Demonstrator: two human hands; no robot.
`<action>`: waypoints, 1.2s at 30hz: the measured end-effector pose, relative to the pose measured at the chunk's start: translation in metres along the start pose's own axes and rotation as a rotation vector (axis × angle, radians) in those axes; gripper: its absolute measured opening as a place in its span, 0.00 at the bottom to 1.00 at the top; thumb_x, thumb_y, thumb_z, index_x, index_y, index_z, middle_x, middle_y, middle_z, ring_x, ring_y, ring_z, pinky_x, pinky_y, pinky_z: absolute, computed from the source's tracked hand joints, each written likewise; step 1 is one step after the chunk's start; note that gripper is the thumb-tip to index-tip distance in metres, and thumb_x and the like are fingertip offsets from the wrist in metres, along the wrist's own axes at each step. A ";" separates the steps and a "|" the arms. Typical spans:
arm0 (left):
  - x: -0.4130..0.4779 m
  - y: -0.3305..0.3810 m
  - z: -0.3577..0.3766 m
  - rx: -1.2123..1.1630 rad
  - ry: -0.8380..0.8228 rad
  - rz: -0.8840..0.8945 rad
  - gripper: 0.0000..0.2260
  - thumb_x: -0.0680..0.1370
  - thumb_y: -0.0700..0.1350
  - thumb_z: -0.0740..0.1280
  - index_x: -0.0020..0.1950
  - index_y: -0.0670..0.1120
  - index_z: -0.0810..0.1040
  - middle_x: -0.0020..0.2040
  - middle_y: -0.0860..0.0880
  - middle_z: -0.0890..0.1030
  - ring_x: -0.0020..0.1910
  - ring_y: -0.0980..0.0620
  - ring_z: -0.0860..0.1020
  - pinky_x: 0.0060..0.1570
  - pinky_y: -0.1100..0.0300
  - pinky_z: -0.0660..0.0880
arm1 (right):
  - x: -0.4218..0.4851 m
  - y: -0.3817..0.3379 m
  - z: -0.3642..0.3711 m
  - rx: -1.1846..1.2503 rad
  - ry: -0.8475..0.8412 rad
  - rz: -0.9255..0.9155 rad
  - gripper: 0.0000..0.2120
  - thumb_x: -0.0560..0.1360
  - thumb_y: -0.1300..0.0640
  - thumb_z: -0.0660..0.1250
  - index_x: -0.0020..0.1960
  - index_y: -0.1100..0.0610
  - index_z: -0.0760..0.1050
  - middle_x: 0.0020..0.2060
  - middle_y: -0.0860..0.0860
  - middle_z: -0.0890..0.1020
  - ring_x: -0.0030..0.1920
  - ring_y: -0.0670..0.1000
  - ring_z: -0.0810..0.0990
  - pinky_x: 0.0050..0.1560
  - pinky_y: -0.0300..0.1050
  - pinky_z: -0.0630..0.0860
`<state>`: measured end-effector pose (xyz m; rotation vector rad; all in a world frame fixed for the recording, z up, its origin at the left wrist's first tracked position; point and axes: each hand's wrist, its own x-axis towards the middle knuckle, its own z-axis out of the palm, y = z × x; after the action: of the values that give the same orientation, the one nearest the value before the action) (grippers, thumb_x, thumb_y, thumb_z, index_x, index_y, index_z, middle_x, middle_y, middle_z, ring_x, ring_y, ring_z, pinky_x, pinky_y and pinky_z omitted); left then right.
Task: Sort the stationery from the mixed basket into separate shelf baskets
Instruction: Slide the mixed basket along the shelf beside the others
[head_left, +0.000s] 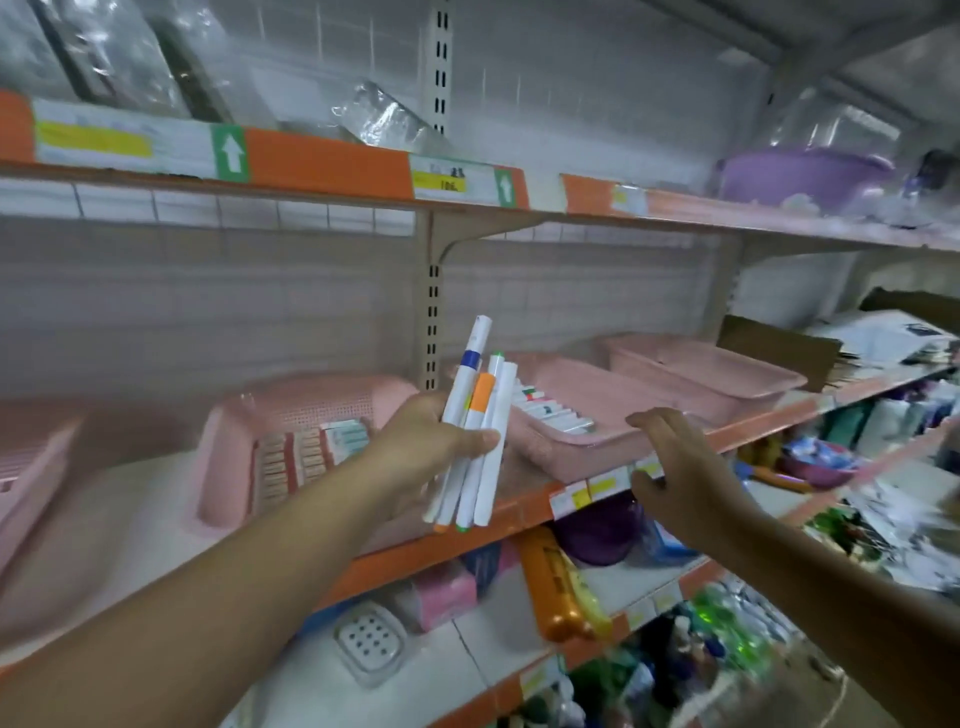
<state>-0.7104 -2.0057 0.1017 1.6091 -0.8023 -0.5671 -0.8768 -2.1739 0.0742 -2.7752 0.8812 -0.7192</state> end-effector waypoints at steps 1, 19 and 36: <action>0.007 0.001 0.010 0.029 -0.001 0.004 0.09 0.73 0.36 0.70 0.51 0.43 0.78 0.49 0.42 0.83 0.50 0.43 0.81 0.56 0.47 0.76 | -0.001 0.014 -0.002 0.025 0.008 0.023 0.26 0.70 0.68 0.65 0.68 0.63 0.67 0.65 0.59 0.69 0.63 0.61 0.70 0.62 0.50 0.67; 0.262 0.011 0.073 0.365 0.134 0.122 0.09 0.74 0.40 0.70 0.50 0.46 0.73 0.44 0.50 0.76 0.45 0.48 0.75 0.47 0.58 0.69 | 0.152 0.141 0.031 0.096 0.056 -0.030 0.22 0.74 0.65 0.64 0.67 0.58 0.69 0.65 0.54 0.71 0.61 0.54 0.72 0.54 0.39 0.66; 0.382 -0.059 0.087 1.330 -0.025 -0.106 0.13 0.77 0.35 0.59 0.61 0.42 0.74 0.58 0.43 0.77 0.56 0.45 0.76 0.50 0.60 0.69 | 0.287 0.155 0.099 0.003 -0.317 -0.200 0.25 0.77 0.59 0.61 0.72 0.53 0.60 0.70 0.52 0.66 0.68 0.52 0.66 0.61 0.40 0.64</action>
<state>-0.5176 -2.3487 0.0538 2.8511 -1.2208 -0.0494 -0.7027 -2.4664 0.0607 -2.8880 0.5477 -0.2879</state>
